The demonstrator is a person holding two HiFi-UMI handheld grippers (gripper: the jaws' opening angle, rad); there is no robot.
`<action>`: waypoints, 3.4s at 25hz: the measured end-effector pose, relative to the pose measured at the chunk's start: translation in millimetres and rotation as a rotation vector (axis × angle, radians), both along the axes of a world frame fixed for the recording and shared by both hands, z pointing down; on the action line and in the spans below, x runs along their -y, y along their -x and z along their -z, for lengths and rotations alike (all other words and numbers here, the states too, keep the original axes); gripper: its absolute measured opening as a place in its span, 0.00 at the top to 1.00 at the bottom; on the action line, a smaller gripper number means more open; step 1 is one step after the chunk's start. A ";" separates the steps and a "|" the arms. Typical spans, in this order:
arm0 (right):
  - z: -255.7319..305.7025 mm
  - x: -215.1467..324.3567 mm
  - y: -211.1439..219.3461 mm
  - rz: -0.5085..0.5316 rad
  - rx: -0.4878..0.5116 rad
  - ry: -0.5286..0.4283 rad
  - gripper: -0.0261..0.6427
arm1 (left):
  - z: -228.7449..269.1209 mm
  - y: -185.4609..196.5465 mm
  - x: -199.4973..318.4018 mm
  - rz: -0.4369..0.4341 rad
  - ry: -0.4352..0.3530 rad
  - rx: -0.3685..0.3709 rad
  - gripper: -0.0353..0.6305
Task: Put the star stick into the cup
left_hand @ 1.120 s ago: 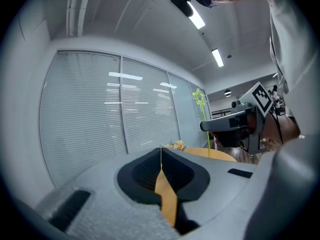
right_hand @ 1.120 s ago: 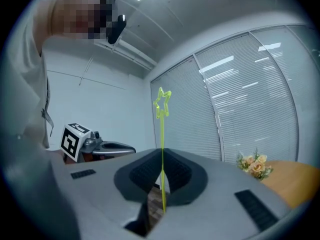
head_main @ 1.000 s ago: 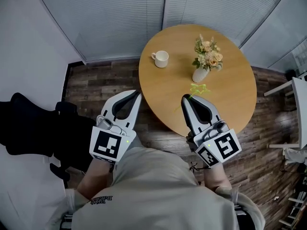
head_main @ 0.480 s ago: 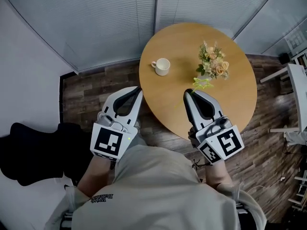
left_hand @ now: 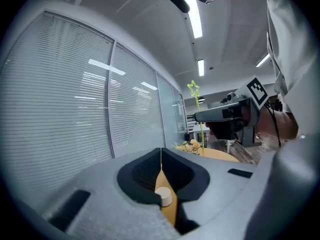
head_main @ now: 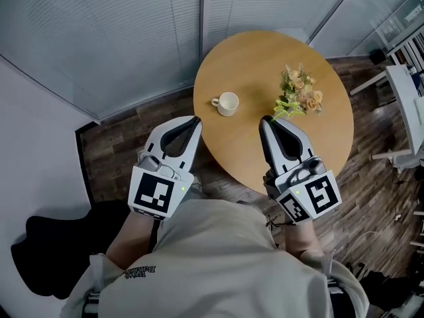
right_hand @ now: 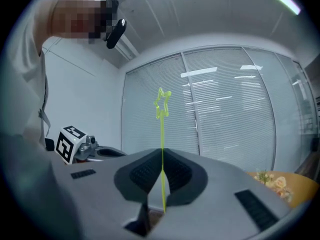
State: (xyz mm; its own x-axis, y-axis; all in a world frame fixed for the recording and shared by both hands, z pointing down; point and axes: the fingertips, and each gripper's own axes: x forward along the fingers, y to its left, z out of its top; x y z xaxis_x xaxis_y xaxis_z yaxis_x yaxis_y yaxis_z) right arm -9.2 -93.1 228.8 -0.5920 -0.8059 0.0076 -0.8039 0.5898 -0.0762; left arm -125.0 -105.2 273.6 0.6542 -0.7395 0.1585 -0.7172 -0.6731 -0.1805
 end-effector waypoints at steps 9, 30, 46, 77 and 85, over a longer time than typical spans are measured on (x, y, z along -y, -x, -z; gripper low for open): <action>0.6 29.8 17.2 -0.102 -0.012 0.004 0.91 | -3.0 15.9 36.4 -0.092 0.024 -0.022 0.91; -4.7 53.4 -16.5 -0.072 0.004 0.006 0.92 | -5.5 -18.3 54.1 -0.061 0.032 -0.019 0.91; 8.6 71.7 -25.5 -0.034 0.053 -0.033 0.92 | -4.1 -26.1 70.3 -0.008 0.032 -0.003 0.91; -136.7 199.7 1.0 -0.041 0.011 0.128 0.91 | -117.8 -47.4 163.8 -0.083 0.209 0.066 0.91; -188.7 218.3 -7.0 -0.072 0.061 0.153 0.92 | -174.2 -51.6 177.4 -0.080 0.294 0.091 0.91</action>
State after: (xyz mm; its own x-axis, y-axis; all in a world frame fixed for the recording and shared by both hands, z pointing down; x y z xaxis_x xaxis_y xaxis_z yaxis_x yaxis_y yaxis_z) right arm -2.2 -311.4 417.5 -0.5362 -0.8383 0.0992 -0.8346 0.5089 -0.2107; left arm -73.4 -282.7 447.8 0.6820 -0.6000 0.4182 -0.6496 -0.7596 -0.0305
